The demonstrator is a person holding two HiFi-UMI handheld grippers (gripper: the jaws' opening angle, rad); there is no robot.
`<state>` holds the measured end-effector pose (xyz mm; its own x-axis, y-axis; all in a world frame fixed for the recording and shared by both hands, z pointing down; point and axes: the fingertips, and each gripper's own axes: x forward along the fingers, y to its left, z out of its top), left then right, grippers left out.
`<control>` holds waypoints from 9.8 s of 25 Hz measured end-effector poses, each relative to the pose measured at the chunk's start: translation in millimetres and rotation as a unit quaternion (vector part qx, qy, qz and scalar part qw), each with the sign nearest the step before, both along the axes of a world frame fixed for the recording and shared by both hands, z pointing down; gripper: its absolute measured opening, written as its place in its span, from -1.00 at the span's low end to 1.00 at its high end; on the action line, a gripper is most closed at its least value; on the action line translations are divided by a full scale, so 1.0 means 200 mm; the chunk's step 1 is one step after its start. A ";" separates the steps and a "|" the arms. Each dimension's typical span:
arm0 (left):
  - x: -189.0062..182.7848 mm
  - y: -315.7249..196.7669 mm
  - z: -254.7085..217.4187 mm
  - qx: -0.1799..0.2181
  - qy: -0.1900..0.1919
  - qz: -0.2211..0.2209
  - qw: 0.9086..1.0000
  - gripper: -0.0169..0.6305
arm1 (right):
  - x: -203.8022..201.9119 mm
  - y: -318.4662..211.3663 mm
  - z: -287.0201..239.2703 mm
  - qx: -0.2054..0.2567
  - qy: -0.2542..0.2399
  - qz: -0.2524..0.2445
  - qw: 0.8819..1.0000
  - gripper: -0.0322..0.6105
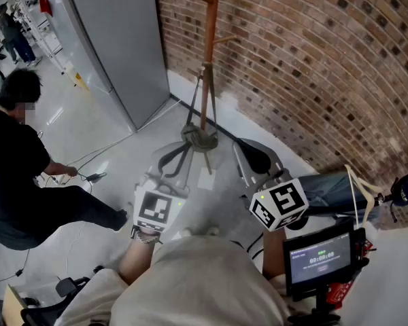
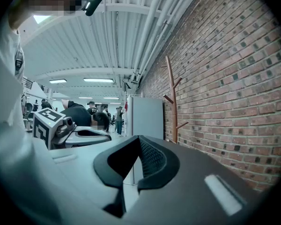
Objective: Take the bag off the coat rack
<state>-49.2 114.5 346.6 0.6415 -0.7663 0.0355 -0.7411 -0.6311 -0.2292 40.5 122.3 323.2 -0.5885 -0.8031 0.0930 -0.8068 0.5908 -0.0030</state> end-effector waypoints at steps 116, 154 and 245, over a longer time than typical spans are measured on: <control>0.22 -1.70 0.91 -0.178 -0.081 0.045 0.980 -0.49 | -0.03 -1.68 0.90 -0.121 0.028 -0.047 0.991 -0.36; 0.13 -1.74 0.92 -0.218 -0.005 0.020 0.976 -0.82 | -0.05 -1.68 0.88 -0.131 0.023 -0.079 0.988 -0.73; -0.05 -1.47 -0.17 -0.097 0.128 0.039 0.986 -0.82 | -0.07 -1.43 -0.11 -0.032 -0.076 -0.119 0.989 -0.77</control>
